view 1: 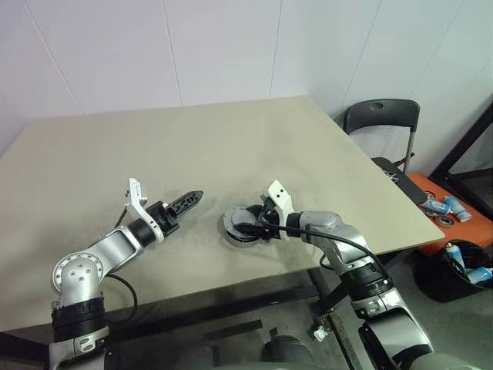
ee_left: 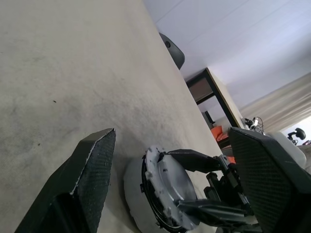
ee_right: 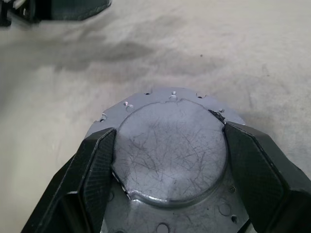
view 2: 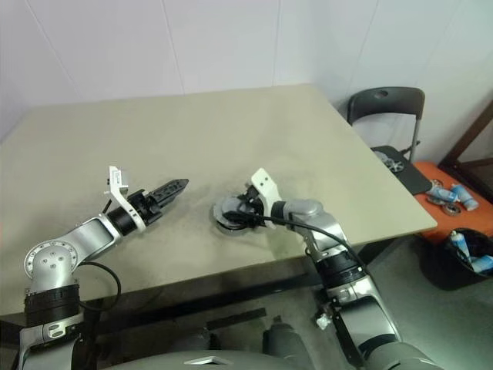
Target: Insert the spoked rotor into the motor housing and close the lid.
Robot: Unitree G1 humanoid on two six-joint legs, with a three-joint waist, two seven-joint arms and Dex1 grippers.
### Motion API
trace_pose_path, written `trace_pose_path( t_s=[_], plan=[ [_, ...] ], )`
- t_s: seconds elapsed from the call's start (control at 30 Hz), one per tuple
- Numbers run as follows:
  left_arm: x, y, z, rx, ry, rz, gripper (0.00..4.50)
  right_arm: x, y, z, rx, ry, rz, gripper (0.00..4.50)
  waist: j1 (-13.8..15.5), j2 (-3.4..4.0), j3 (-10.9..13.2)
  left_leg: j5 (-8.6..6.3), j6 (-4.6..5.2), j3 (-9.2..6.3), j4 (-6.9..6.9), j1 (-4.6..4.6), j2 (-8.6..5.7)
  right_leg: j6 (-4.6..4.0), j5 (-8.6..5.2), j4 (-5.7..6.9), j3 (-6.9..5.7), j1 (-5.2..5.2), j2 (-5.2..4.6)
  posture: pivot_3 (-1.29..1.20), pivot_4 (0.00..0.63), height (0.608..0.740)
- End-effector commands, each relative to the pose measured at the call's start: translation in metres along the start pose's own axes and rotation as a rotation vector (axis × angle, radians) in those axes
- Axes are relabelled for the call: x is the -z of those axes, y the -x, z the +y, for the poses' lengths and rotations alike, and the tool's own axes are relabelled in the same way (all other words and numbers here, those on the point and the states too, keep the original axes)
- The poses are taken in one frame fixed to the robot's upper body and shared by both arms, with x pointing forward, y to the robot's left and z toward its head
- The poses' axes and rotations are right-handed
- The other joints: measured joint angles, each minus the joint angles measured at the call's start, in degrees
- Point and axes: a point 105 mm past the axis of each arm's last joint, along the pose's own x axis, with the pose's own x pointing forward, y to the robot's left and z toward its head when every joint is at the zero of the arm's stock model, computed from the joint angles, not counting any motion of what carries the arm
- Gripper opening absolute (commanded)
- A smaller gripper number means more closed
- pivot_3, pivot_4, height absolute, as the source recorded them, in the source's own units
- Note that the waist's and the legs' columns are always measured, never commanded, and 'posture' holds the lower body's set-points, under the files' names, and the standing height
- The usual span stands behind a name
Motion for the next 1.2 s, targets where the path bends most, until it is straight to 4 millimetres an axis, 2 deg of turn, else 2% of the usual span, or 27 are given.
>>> trace_pose_path(
  t_s=[0.03, 0.33, 0.47, 0.87, 1.07, 1.2],
  plan=[
    [-0.01, -0.001, -0.01, 0.03, -0.036, -0.028, 3.91, -0.004, 0.001, 0.004, -0.012, 0.069, -0.002, 3.16, 0.01, 0.0, 0.0, 0.0, 0.0, 0.0, 0.0, 0.0, 0.0, 0.0, 0.0, 0.0, 0.0, 0.0, 0.0, 0.0, 0.0, 0.74],
    [-0.012, -0.001, -0.011, 0.033, -0.04, -0.024, 3.91, 0.009, 0.001, 0.001, 0.004, 0.076, 0.03, 3.16, 0.01, -0.01, 0.0, 0.0, 0.0, 0.0, 0.01, 0.0, 0.0, 0.0, 0.0, 0.0, 0.0, 0.01, 0.0, 0.0, 0.0, 0.74],
    [-0.012, -0.002, -0.011, 0.036, -0.043, -0.022, 3.91, 0.02, 0.009, -0.003, -0.002, 0.06, 0.067, 3.16, 0.17, -0.01, -0.01, 0.0, 0.0, -0.01, 0.01, 0.0, -0.01, 0.0, 0.0, -0.01, -0.01, 0.02, -0.01, 0.0, 0.0, 0.74],
    [-0.012, -0.002, -0.013, 0.039, -0.042, -0.019, 3.91, 0.031, 0.011, -0.004, -0.006, 0.061, 0.102, 3.16, 0.45, -0.02, -0.02, 0.0, 0.0, -0.04, 0.01, 0.01, -0.05, 0.0, -0.01, -0.06, -0.03, 0.07, -0.04, 0.0, 0.0, 0.74],
    [-0.008, -0.003, -0.016, 0.053, -0.035, -0.004, 3.91, 0.054, 0.025, -0.022, 0.029, -0.055, 0.154, 3.16, 1.49, -0.1, -0.09, -0.01, 0.02, -0.05, 0.01, 0.06, -0.08, -0.01, -0.01, -0.13, -0.04, 0.17, -0.06, 0.0, 0.0, 0.74],
    [-0.008, -0.003, -0.017, 0.056, -0.036, -0.004, 3.91, 0.061, 0.031, -0.025, 0.014, -0.102, 0.168, 3.16, 1.94, -0.15, -0.13, -0.01, 0.02, -0.09, 0.08, 0.34, -0.08, -0.19, -0.11, -0.14, -0.08, 0.51, -0.1, 0.0, 0.0, 0.74]
  ],
)
